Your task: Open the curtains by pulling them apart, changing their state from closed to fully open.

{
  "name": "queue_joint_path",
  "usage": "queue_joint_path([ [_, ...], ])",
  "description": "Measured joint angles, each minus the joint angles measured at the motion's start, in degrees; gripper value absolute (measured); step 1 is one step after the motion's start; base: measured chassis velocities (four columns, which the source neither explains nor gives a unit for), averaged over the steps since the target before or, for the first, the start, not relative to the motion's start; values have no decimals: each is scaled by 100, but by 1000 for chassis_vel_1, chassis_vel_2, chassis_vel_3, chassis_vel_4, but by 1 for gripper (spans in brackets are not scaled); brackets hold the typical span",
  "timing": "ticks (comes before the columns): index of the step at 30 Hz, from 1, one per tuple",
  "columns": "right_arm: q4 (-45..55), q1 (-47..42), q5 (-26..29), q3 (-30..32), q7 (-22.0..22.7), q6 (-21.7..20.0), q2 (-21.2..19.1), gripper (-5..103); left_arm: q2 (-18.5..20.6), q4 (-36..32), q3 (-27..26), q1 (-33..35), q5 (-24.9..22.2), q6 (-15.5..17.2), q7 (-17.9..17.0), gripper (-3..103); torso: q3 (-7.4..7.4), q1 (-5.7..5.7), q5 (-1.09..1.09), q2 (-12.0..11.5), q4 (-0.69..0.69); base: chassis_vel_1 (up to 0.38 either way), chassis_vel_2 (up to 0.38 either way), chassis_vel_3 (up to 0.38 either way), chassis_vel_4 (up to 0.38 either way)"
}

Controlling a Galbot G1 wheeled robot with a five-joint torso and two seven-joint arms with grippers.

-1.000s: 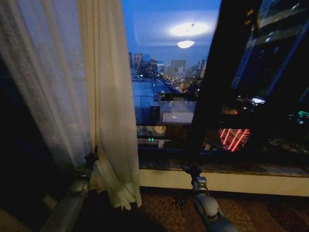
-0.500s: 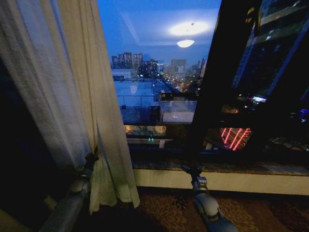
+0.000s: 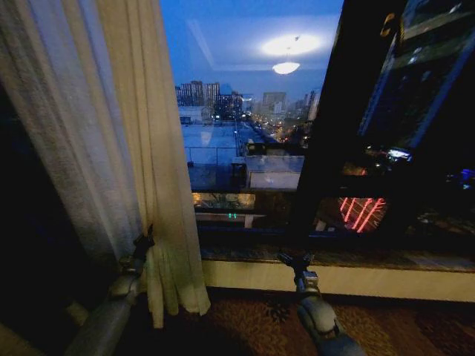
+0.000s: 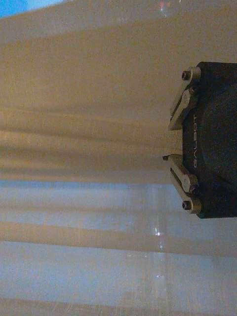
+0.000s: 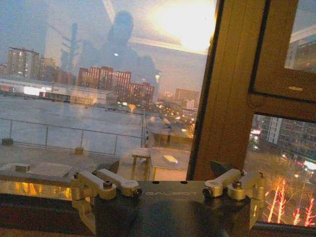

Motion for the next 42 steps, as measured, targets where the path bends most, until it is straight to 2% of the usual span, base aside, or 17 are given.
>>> queue_joint_path([
  [22, 0, 0, 0, 0, 0, 0, 0, 100, -72, 46, 40, -48, 17, -14, 3, 0, 0, -1, -1, 1, -1, -30, 43, 23, -42],
  [42, 0, 0, 0, -1, -1, 0, 1, 100, -51, 57, -12, 5, 13, -33, 27, 0, 1, 2, -3, -1, 3, 98, 204, -100, -206],
])
